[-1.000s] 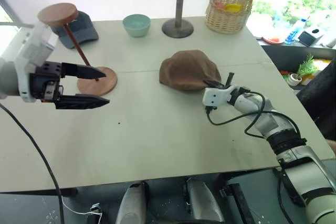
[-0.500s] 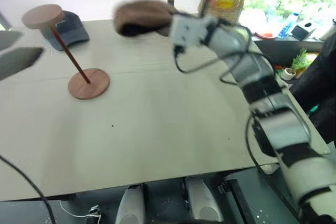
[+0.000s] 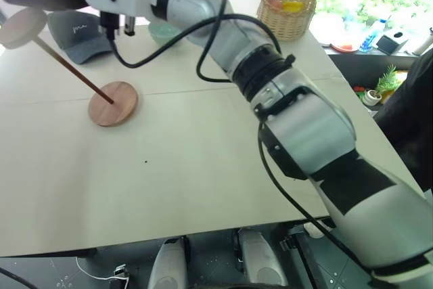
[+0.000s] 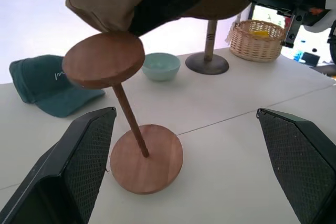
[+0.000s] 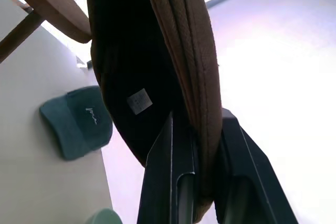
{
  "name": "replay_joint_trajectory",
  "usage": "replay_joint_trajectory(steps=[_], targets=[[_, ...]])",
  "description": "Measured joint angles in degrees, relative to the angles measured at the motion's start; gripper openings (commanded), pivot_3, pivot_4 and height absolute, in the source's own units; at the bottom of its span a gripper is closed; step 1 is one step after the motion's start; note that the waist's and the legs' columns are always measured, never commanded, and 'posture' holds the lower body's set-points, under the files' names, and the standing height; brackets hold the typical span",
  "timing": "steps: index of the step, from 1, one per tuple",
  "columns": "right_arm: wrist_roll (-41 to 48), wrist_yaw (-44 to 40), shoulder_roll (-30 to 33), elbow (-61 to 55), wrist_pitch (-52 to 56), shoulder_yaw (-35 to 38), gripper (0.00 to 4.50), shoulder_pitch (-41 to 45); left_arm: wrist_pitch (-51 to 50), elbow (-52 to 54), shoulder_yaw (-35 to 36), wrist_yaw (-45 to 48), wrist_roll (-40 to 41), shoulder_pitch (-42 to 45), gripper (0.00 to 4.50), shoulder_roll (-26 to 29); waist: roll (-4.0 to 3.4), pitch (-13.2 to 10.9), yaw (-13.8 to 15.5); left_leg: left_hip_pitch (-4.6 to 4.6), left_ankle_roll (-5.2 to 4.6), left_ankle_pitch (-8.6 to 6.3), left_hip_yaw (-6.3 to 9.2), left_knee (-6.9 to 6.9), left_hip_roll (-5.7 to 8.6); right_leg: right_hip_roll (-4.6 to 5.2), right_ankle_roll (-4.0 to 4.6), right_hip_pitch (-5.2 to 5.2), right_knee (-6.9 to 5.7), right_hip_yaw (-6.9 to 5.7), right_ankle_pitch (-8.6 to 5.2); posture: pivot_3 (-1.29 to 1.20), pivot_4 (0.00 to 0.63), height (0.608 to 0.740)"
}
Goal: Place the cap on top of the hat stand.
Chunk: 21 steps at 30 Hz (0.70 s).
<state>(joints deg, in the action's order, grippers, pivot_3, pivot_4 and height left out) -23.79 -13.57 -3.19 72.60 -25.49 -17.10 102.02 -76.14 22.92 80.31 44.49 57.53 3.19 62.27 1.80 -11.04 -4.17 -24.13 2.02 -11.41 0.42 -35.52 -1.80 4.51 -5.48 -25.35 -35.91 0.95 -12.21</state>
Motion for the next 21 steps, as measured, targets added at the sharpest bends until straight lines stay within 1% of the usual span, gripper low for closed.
replay_joint_trajectory(steps=[8,15,18,21], targets=[[-1.82,4.03,0.58,3.68,3.73,-0.44,0.02,0.79,-1.23,0.96,-0.86,-7.92,5.14,4.49,4.50,0.89,0.17,0.10,-0.08,0.00,0.06,0.01,0.01,0.08,0.00,0.01,0.11,-0.04,-0.01,-0.01,-0.06,0.00,0.150,0.740],[-2.44,7.56,1.30,4.16,5.33,-0.33,0.02,0.82,-0.85,0.62,-3.08,-10.60,6.93,5.54,4.50,1.64,0.17,0.09,-0.49,0.06,0.06,0.01,0.00,0.26,0.00,-0.04,0.12,-0.09,-0.07,-0.01,-0.08,0.00,0.150,0.740],[-1.43,7.65,0.78,4.16,4.70,0.91,0.02,0.90,-0.83,0.75,-3.09,-11.88,8.05,5.60,4.50,1.65,0.18,0.10,-0.69,0.06,0.06,0.01,0.01,0.27,-0.01,-0.05,0.12,-0.09,-0.07,-0.01,-0.07,0.00,0.150,0.740],[-0.10,6.98,-1.22,4.16,3.76,2.01,0.02,1.25,-0.98,1.51,-2.98,-13.90,9.56,5.59,4.50,1.65,0.19,0.10,-1.26,0.06,0.05,0.01,0.01,0.27,-0.01,-0.05,0.11,-0.09,-0.08,-0.01,-0.07,0.00,0.150,0.740]])
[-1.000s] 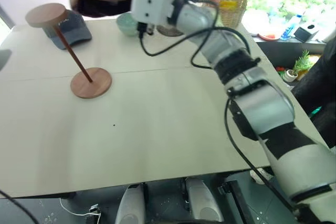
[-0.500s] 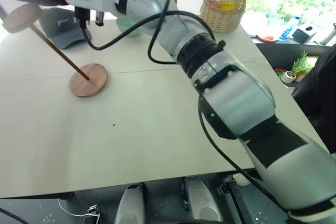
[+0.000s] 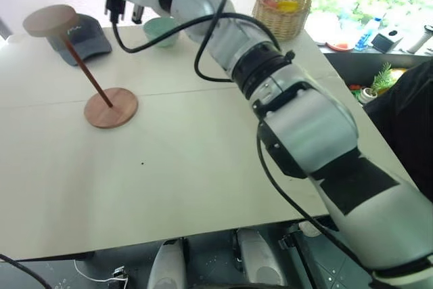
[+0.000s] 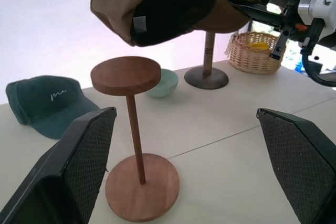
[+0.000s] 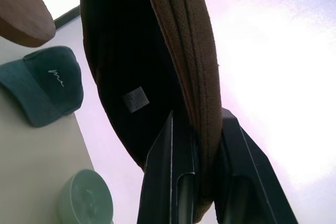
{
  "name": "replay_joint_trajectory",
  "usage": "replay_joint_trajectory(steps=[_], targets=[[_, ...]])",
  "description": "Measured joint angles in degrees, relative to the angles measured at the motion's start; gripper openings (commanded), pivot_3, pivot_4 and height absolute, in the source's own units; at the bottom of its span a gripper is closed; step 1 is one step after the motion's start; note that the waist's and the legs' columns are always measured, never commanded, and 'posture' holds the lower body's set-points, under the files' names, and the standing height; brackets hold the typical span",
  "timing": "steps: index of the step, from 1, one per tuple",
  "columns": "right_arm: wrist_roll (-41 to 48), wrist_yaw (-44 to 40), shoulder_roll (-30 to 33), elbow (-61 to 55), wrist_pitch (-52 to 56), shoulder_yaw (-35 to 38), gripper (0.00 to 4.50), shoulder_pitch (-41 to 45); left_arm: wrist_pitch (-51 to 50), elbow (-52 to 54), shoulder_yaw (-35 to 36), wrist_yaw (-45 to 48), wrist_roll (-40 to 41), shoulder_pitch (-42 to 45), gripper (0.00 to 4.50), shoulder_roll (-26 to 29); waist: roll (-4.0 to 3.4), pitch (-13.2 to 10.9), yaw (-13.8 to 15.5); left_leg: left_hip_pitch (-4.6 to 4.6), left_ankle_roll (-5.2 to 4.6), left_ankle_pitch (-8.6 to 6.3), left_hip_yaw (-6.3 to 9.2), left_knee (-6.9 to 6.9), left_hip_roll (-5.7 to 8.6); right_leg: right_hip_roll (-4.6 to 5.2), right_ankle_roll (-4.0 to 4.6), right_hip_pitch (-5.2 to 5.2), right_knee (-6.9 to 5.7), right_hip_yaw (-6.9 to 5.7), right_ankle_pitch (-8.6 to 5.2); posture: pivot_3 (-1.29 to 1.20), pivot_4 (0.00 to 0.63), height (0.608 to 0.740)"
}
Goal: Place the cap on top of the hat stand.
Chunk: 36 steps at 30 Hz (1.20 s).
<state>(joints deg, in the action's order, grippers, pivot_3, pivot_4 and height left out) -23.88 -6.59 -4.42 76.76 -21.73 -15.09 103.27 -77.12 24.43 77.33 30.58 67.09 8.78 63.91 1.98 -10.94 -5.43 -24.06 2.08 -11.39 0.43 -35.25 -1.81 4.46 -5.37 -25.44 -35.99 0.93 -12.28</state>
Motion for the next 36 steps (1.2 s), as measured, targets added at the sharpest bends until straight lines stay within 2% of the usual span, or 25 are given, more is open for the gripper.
replay_joint_trajectory(steps=[14,21,27,31,36], targets=[[1.72,-3.23,-9.49,0.60,2.20,1.13,0.02,0.85,0.64,1.74,5.75,-3.50,2.38,-7.43,4.50,-2.98,0.03,-0.02,-0.14,0.01,0.01,-0.01,0.04,0.04,-0.02,0.01,0.06,-0.02,0.01,-0.03,-0.04,0.00,0.150,0.740],[0.31,-2.73,-9.41,1.17,2.59,0.29,0.02,0.94,2.88,2.44,7.88,-3.55,3.69,-10.98,4.50,-3.95,0.20,0.01,-0.14,0.00,0.02,-0.01,0.08,0.05,-0.02,0.04,0.25,-0.02,0.01,-0.09,-0.15,0.00,0.150,0.740],[-3.47,-0.72,-6.14,0.20,-4.05,-3.62,0.02,-0.88,6.79,1.76,8.10,-2.05,3.23,-14.47,4.50,-5.42,0.22,0.01,-0.17,0.00,0.03,-0.02,0.07,0.09,-0.03,0.05,0.31,-0.06,0.01,-0.11,-0.18,0.00,0.150,0.740],[-4.70,-0.52,-3.53,-1.33,-8.14,-5.14,0.02,-4.36,10.45,-1.65,6.32,-0.89,1.28,-14.44,4.50,-5.06,0.24,0.02,-0.20,0.00,0.02,-0.01,0.06,0.09,-0.02,0.04,0.31,-0.06,-0.02,-0.11,-0.18,0.00,0.150,0.740],[-6.27,-0.81,-2.84,-3.05,-10.23,-7.19,0.02,-7.93,13.82,-5.27,0.44,-0.41,-0.29,-11.32,4.50,-1.46,0.26,0.02,-0.18,0.00,0.02,-0.01,0.06,0.09,-0.02,0.02,0.31,-0.06,-0.04,-0.11,-0.18,0.00,0.150,0.740]])
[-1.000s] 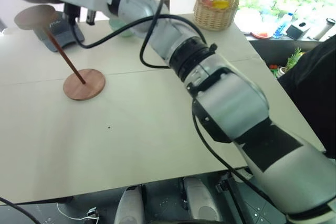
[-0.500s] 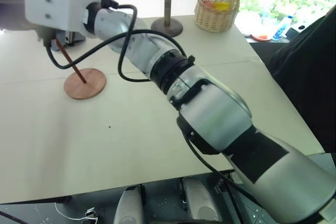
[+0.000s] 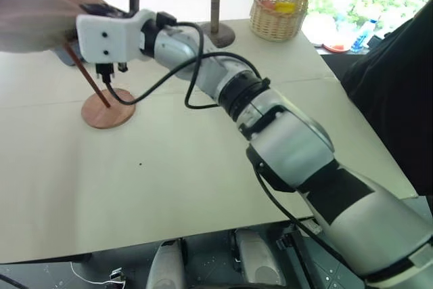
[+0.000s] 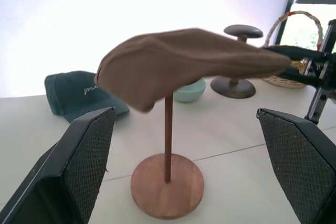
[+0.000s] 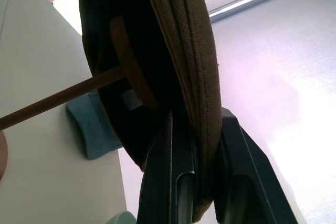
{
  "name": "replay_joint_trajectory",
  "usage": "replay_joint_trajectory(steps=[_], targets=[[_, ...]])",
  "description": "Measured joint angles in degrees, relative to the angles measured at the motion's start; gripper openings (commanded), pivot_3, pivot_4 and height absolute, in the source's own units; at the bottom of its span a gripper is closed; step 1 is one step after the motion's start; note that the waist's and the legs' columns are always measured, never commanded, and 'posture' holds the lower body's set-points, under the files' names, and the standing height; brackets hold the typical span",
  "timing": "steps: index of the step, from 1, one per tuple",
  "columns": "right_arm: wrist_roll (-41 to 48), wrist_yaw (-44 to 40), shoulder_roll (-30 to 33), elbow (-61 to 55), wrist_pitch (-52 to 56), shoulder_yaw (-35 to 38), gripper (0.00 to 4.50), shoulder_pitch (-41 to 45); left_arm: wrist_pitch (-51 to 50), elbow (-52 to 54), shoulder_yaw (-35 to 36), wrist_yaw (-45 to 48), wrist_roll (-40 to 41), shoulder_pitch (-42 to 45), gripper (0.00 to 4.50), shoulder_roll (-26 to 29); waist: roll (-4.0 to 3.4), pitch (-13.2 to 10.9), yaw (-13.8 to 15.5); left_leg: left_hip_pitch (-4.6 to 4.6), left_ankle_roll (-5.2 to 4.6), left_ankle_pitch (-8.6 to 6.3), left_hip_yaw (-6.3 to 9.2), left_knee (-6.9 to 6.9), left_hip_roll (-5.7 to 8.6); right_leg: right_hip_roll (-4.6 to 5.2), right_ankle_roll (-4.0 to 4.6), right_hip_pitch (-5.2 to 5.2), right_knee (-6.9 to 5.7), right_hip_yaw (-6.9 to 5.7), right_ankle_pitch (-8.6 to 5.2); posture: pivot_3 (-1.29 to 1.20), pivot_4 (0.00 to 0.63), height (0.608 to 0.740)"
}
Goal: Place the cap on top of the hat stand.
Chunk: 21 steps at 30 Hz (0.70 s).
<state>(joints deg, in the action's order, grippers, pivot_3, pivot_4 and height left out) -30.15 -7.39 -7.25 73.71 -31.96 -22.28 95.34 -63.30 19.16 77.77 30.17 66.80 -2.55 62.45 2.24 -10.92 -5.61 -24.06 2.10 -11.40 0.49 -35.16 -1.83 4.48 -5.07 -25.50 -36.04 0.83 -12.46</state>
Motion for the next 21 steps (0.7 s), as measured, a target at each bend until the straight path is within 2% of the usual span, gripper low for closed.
replay_joint_trajectory(steps=[5,8,14,21], targets=[[-0.33,-0.83,0.04,-1.60,-0.11,-1.10,0.02,-2.50,1.38,-1.22,-5.78,-0.80,0.00,4.53,4.50,2.29,0.06,0.03,0.05,0.00,0.00,0.00,0.00,0.00,0.00,-0.01,-0.02,0.00,-0.03,0.00,0.01,0.00,0.150,0.740],[-0.45,-2.01,1.25,-3.79,-0.91,-1.61,1.26,-4.49,1.44,-1.54,-7.39,-0.75,-0.09,5.38,4.50,2.47,0.11,0.06,0.06,0.00,0.00,0.00,0.01,0.00,0.00,-0.01,-0.03,0.00,-0.05,0.00,0.02,0.00,0.150,0.740],[0.00,-4.46,2.98,-7.12,-0.95,-1.61,4.37,-6.29,1.97,-3.26,-8.96,0.85,-2.01,5.83,4.50,2.47,0.19,0.11,0.07,0.02,0.00,0.01,0.01,0.01,0.00,-0.03,-0.03,0.00,-0.06,0.00,0.01,0.00,0.150,0.740],[5.91,-15.38,7.17,-20.68,-0.77,-0.84,4.37,-13.21,4.10,-4.34,-15.84,4.18,-4.25,8.16,4.50,3.62,0.23,0.13,0.55,0.02,0.01,0.01,0.03,-0.05,0.00,-0.02,-0.04,0.09,-0.04,-0.01,0.02,0.00,0.150,0.740]])
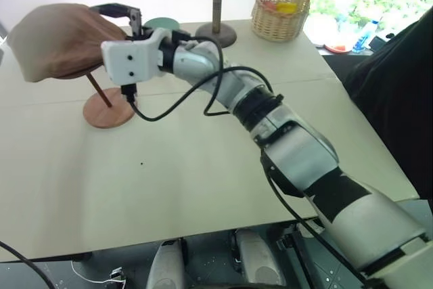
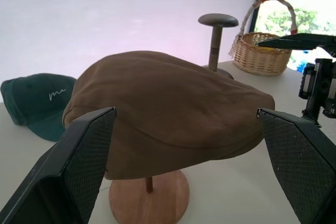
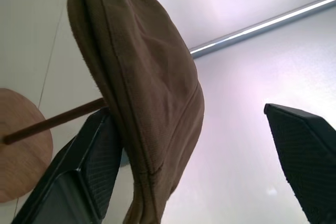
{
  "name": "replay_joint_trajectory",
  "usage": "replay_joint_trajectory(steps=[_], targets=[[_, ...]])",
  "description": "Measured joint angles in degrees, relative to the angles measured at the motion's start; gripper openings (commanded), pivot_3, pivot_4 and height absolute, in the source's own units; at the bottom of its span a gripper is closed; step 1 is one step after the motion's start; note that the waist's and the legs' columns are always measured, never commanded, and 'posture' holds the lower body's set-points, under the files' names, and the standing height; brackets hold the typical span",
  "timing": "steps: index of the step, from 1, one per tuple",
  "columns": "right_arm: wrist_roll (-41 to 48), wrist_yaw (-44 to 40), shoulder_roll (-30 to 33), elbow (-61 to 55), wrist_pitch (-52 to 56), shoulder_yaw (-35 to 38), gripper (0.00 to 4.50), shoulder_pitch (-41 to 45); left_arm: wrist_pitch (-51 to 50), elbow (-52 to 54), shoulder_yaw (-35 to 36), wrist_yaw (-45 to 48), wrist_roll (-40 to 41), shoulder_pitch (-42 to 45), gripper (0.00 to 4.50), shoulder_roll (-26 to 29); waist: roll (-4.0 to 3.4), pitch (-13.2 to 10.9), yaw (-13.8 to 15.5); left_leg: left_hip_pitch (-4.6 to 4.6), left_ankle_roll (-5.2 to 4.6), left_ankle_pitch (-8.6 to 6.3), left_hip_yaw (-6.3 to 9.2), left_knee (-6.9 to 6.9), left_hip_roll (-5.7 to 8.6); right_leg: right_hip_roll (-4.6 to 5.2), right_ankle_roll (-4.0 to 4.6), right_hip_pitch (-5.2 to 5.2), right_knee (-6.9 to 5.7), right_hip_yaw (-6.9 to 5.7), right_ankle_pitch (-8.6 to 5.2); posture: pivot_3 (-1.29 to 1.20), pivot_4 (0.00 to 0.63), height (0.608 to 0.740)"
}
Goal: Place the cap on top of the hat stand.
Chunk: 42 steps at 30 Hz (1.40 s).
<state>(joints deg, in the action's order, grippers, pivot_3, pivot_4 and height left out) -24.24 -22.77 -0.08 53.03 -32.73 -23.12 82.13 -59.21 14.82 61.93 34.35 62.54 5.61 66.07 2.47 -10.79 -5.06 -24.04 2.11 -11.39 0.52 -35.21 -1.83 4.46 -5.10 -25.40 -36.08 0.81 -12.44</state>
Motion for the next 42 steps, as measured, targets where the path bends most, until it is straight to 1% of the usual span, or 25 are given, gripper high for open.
replay_joint_trajectory(steps=[5,8,10,11,13,14,15,16,17,21,24,28,30,34,40,42], targets=[[5.12,-12.30,7.32,-16.16,5.38,0.07,4.37,-12.31,1.55,1.78,-7.39,3.41,-1.56,2.11,4.50,2.67,0.09,0.05,1.20,0.02,0.01,0.01,-0.01,-0.02,0.01,0.00,-0.01,0.01,-0.02,0.01,0.00,0.00,0.150,0.740],[8.38,-18.50,11.42,-25.87,11.15,0.26,4.37,-18.01,3.50,3.19,-10.87,6.29,-4.04,2.19,4.50,4.26,0.03,0.02,1.18,0.02,0.01,0.01,-0.02,-0.02,0.01,-0.02,-0.02,0.00,-0.04,0.01,0.01,0.00,0.150,0.740],[12.26,-23.33,14.94,-34.18,17.91,1.92,4.37,-21.30,5.63,4.82,-13.49,9.56,-6.71,1.26,4.50,5.43,0.01,0.01,1.20,0.02,0.01,0.01,-0.03,-0.01,0.00,-0.03,-0.01,0.00,-0.03,0.02,0.00,0.00,0.150,0.740],[14.57,-25.50,16.66,-37.55,21.94,3.10,4.45,-22.14,6.63,5.45,-14.31,10.91,-8.06,0.89,4.50,5.74,-0.01,-0.01,1.17,0.03,0.01,0.01,-0.05,-0.01,0.00,-0.03,-0.01,-0.01,-0.02,0.02,0.00,0.00,0.150,0.740],[21.48,-29.94,20.52,-44.78,33.55,7.14,4.45,-23.78,8.92,6.44,-16.04,13.06,-11.25,0.71,4.50,6.66,-0.02,-0.01,1.34,0.05,0.00,0.02,-0.05,-0.02,0.00,-0.03,0.00,0.00,-0.04,0.01,-0.01,0.00,0.150,0.740],[25.78,-32.33,22.66,-48.13,41.46,9.45,4.45,-23.84,10.07,6.95,-16.88,13.77,-12.92,0.75,4.50,7.34,-0.04,-0.03,1.46,0.04,0.00,0.02,-0.05,-0.02,-0.01,-0.03,0.01,-0.01,-0.03,0.01,-0.02,0.00,0.150,0.740],[28.34,-33.72,24.19,-50.08,46.24,10.96,4.45,-23.81,10.88,7.42,-17.53,14.15,-13.94,0.76,4.50,7.86,-0.04,-0.03,1.53,0.06,0.00,0.02,-0.06,-0.02,-0.01,-0.03,0.01,0.01,-0.02,0.02,-0.02,0.00,0.150,0.740],[33.57,-36.37,27.58,-53.42,55.63,13.30,4.45,-23.49,12.50,8.70,-18.95,14.46,-16.08,0.90,4.50,8.72,-0.09,-0.06,1.81,0.07,0.00,0.02,-0.10,-0.02,-0.01,-0.02,0.02,0.01,0.00,0.03,-0.03,0.00,0.150,0.740],[36.59,-37.91,29.70,-54.92,61.24,14.89,4.45,-23.08,13.77,9.44,-19.91,14.63,-17.51,1.01,4.50,9.06,-0.12,-0.07,1.99,0.10,0.00,0.02,-0.15,-0.03,-0.01,-0.01,0.03,0.02,0.01,0.05,-0.03,0.00,0.150,0.740],[53.47,-48.89,43.24,-57.65,85.95,20.87,4.45,-18.62,18.99,12.64,-27.79,11.23,-25.98,3.33,4.50,11.25,-0.56,-0.37,2.85,0.09,0.00,0.01,-0.24,-0.05,-0.01,0.02,0.04,0.01,0.11,0.10,-0.05,0.00,0.150,0.740],[61.25,-51.60,47.02,-57.78,95.72,24.63,4.45,-14.77,20.17,14.19,-32.64,7.01,-31.19,5.11,4.50,11.54,-0.61,-0.40,2.58,0.13,-0.01,0.01,-0.28,-0.04,-0.01,0.01,0.04,0.01,0.13,0.13,-0.08,0.00,0.150,0.740],[65.49,-51.03,48.81,-57.57,100.97,26.05,4.45,-13.42,20.54,17.59,-41.13,0.56,-39.17,7.06,4.50,11.43,-0.63,-0.41,2.44,0.14,-0.02,0.01,-0.33,-0.03,-0.02,-0.01,0.02,-0.01,0.12,0.21,-0.08,0.00,0.150,0.740],[65.73,-49.88,48.89,-57.36,101.17,26.00,4.45,-13.40,18.86,20.08,-45.92,-2.96,-41.92,9.78,4.50,10.20,-0.65,-0.43,2.65,0.08,-0.02,0.01,-0.33,-0.08,-0.01,-0.01,0.00,-0.02,0.11,0.22,-0.08,0.00,0.150,0.740],[66.05,-48.29,49.18,-57.11,101.13,25.98,4.45,-13.28,17.42,23.10,-53.79,-6.40,-48.13,11.84,4.50,9.69,-0.65,-0.43,2.76,0.02,-0.02,0.01,-0.33,-0.12,0.01,0.00,-0.04,-0.03,0.11,0.22,-0.09,0.00,0.150,0.740],[66.73,-46.97,50.02,-56.20,101.02,26.04,4.45,-12.33,16.85,21.04,-67.48,-12.25,-63.49,20.08,4.50,5.11,-0.65,-0.43,3.04,-0.02,-0.02,0.01,-0.31,-0.17,0.02,-0.03,-0.07,-0.03,0.09,0.22,-0.10,0.00,0.150,0.740],[67.15,-46.37,50.05,-56.26,100.95,26.05,4.45,-12.46,16.92,18.96,-71.18,-13.25,-68.67,23.38,4.50,2.34,-0.65,-0.43,3.07,-0.03,-0.03,0.01,-0.29,-0.18,0.02,-0.04,-0.08,-0.03,0.08,0.21,-0.10,0.00,0.150,0.740]])
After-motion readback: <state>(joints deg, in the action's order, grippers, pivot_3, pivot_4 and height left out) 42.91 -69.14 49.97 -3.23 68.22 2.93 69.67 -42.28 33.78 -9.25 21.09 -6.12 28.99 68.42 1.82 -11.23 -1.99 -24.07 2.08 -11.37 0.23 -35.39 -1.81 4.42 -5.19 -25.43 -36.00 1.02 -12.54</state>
